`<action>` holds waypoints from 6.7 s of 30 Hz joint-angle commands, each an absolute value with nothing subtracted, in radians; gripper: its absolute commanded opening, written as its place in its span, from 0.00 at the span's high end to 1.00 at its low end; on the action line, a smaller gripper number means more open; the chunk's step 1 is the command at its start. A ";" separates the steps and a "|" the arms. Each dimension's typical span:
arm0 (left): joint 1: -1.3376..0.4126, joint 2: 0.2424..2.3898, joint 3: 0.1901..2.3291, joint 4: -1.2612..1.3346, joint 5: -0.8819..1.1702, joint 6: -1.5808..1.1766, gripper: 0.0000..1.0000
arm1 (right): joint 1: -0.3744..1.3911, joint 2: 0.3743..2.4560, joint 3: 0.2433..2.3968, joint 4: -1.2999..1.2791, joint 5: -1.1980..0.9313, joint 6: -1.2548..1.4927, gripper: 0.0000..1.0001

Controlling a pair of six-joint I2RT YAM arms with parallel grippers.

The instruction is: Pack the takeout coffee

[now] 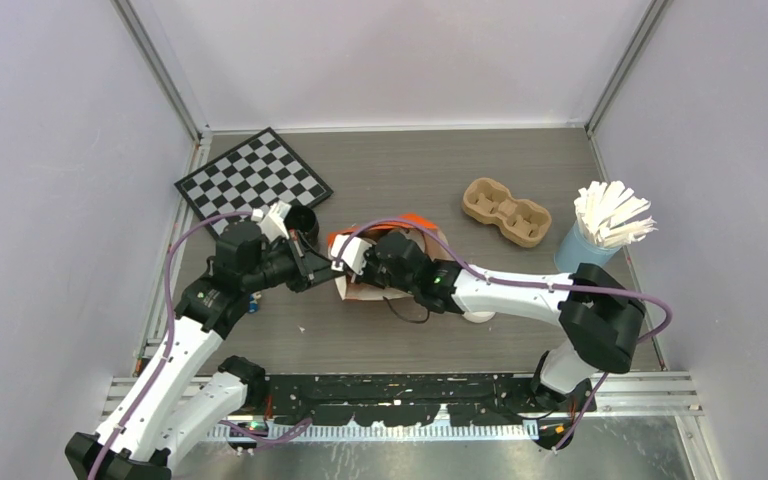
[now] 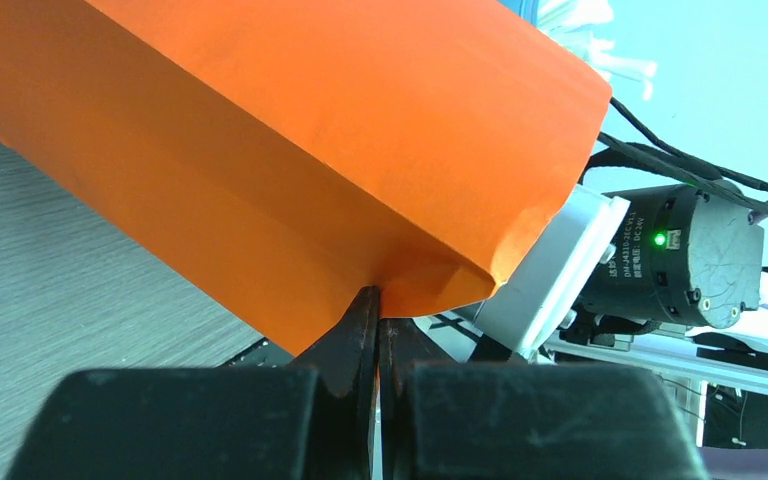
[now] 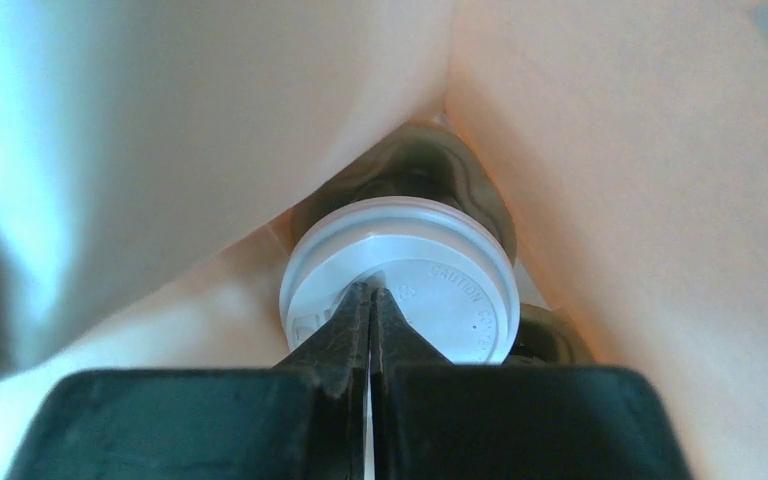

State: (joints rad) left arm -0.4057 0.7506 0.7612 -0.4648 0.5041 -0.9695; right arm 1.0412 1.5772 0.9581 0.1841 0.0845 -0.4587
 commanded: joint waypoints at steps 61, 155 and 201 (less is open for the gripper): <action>-0.416 0.811 0.821 -0.587 0.766 -0.732 1.00 | 1.024 1.327 0.906 -0.036 -0.106 -0.463 0.31; -0.416 0.867 0.833 -0.534 0.685 -0.872 1.00 | 1.066 1.401 0.942 0.169 0.144 -0.370 0.65; -0.416 0.928 1.006 -0.567 0.584 -1.012 1.00 | 1.065 1.169 1.164 -0.189 0.081 -0.165 0.62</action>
State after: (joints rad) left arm -0.4122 0.9260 0.9287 -0.5529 0.5968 -0.9966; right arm 1.0649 1.1572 1.0863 -0.2047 0.0387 -0.2314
